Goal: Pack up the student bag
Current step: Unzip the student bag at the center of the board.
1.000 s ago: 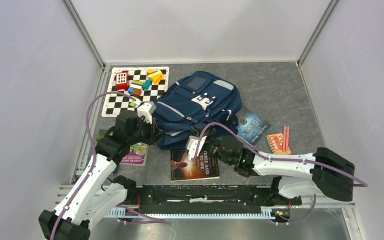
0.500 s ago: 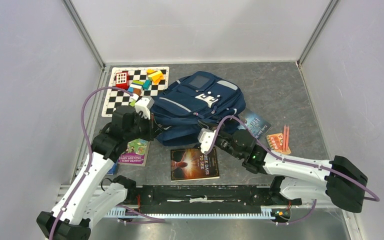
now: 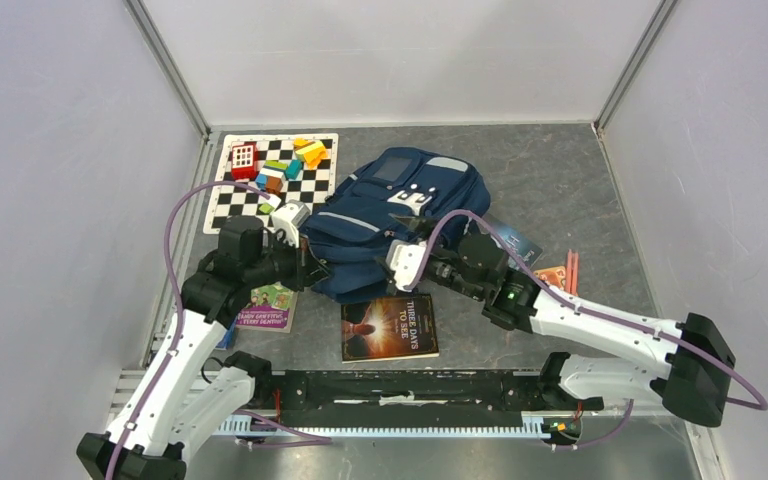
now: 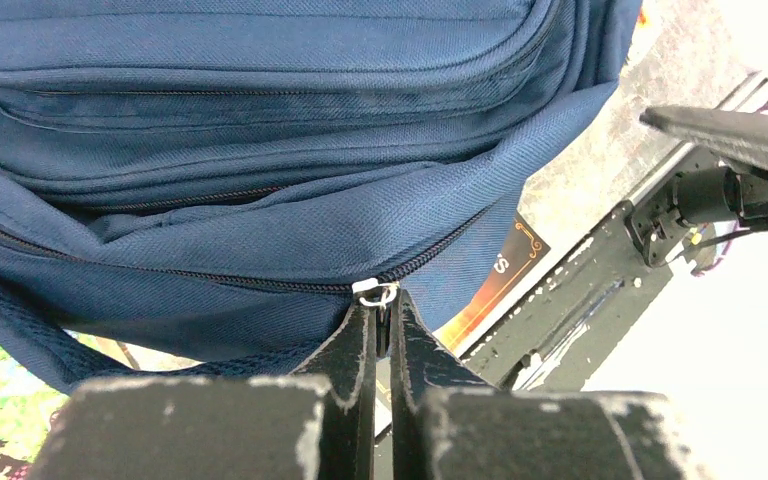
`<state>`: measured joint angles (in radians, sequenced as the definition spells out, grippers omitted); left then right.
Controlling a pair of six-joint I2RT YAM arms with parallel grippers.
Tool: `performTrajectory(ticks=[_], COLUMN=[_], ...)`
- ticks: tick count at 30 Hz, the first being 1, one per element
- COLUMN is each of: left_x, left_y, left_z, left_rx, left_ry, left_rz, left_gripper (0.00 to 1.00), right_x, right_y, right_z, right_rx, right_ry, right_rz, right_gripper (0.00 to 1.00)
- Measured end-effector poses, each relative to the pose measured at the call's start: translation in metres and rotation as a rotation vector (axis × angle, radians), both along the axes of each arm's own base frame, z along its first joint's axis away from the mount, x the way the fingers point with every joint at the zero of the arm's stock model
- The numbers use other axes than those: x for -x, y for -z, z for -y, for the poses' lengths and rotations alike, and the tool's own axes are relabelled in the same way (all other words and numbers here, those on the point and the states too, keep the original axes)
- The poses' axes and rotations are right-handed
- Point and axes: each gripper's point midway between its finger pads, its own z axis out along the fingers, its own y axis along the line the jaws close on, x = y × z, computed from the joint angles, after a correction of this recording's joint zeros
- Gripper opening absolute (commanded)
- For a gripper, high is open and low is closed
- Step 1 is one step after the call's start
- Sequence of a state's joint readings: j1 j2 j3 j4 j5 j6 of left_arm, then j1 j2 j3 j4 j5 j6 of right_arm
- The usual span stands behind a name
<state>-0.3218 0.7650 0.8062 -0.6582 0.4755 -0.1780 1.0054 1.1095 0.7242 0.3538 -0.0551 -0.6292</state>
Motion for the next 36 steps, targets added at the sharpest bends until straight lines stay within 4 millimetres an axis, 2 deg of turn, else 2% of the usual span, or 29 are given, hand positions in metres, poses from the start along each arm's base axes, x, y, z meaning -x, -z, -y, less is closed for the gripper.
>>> performTrajectory(ticks=[3,5,10,15,17,18,23,24,29,36], left_x=[0.003,0.004,0.007,0.008,0.009,0.009,0.008,0.008,0.005,-0.005], left_y=[0.001,0.001,-0.001,-0.001,-0.001,-0.001,-0.002,-0.002,-0.003,-0.025], left_z=[0.003,0.005,0.008,0.011,0.011,0.011,0.012,0.012,0.010,0.005], left_rx=[0.010,0.016,0.030,0.042,0.043,0.043,0.048,0.048,0.030,-0.044], left_ry=[0.023,0.031,0.052,0.070,0.072,0.072,0.077,0.078,0.064,0.052], left_rz=[-0.016,-0.018,-0.023,-0.030,-0.032,-0.032,-0.029,-0.029,-0.028,-0.043], left_gripper=[0.02,0.02,0.02,0.02,0.02,0.02,0.02,0.02,0.02,0.02], right_x=[0.007,0.010,0.012,0.013,0.010,0.009,0.007,0.007,0.005,0.007], right_y=[-0.009,-0.008,0.013,0.034,0.038,0.039,0.041,0.041,0.041,0.026], right_z=[-0.020,-0.030,-0.054,-0.067,-0.067,-0.067,-0.068,-0.068,-0.066,-0.045], right_rx=[0.007,0.017,0.079,0.119,0.119,0.116,0.108,0.109,0.113,0.066], right_ry=[-0.053,-0.073,-0.112,-0.125,-0.106,-0.096,-0.073,-0.069,-0.047,-0.007], right_rz=[-0.005,-0.011,-0.046,-0.092,-0.107,-0.111,-0.124,-0.125,-0.109,-0.018], right_gripper=[0.88,0.88,0.85,0.78,0.69,0.61,0.03,0.00,0.00,0.00])
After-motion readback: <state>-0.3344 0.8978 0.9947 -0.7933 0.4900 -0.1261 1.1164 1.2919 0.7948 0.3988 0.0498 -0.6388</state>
